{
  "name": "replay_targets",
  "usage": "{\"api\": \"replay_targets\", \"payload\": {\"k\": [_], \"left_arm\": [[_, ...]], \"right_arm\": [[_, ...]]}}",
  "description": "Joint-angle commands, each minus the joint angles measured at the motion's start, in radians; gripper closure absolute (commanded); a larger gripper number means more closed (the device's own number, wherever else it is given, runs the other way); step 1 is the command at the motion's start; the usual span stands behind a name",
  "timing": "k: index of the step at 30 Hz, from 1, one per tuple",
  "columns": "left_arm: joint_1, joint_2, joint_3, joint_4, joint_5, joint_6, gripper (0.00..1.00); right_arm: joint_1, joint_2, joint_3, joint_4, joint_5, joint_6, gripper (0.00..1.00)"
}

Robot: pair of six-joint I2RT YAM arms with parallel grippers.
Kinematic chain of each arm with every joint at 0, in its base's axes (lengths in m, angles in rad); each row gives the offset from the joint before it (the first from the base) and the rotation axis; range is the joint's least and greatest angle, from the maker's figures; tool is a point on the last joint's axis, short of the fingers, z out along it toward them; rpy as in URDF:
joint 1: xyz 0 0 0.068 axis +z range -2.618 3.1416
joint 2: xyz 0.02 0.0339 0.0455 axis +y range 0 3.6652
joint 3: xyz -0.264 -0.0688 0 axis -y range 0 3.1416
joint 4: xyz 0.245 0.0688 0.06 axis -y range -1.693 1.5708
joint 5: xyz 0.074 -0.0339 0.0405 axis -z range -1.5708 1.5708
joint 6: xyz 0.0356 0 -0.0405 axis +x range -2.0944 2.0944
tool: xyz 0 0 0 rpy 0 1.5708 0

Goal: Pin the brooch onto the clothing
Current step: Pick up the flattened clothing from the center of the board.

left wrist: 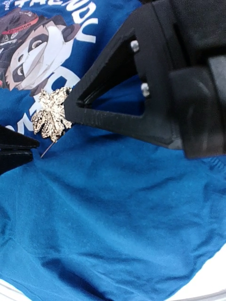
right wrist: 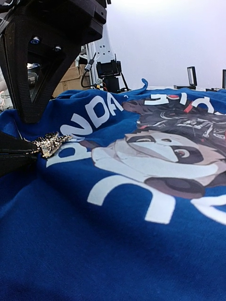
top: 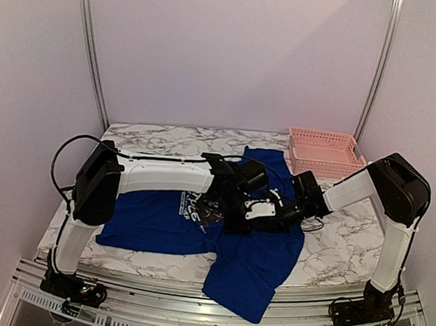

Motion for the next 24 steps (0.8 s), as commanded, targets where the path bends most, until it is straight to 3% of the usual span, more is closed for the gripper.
{"api": "replay_targets", "payload": {"k": [1, 6, 12, 17, 20, 24], "left_arm": [[0.001, -0.037, -0.056, 0.003, -0.032, 0.031, 0.97], [0.001, -0.037, -0.071, -0.007, -0.035, 0.024, 0.83], [0.001, -0.064, -0.058, 0.006, -0.024, 0.010, 0.73], [0.001, -0.078, -0.026, -0.020, 0.043, -0.006, 0.58], [0.000, -0.075, -0.025, -0.020, 0.042, -0.004, 0.58], [0.000, -0.065, -0.026, -0.021, 0.033, 0.001, 0.67]], "right_arm": [[0.020, 0.025, 0.007, -0.039, -0.025, -0.024, 1.00], [0.020, 0.029, 0.019, -0.027, -0.043, -0.005, 1.00], [0.020, 0.022, 0.021, -0.047, -0.035, -0.013, 1.00], [0.021, 0.001, 0.025, -0.043, -0.029, 0.000, 1.00], [0.017, -0.015, 0.052, -0.073, -0.007, -0.005, 1.00], [-0.002, -0.031, 0.068, -0.099, 0.014, -0.020, 1.00]]}}
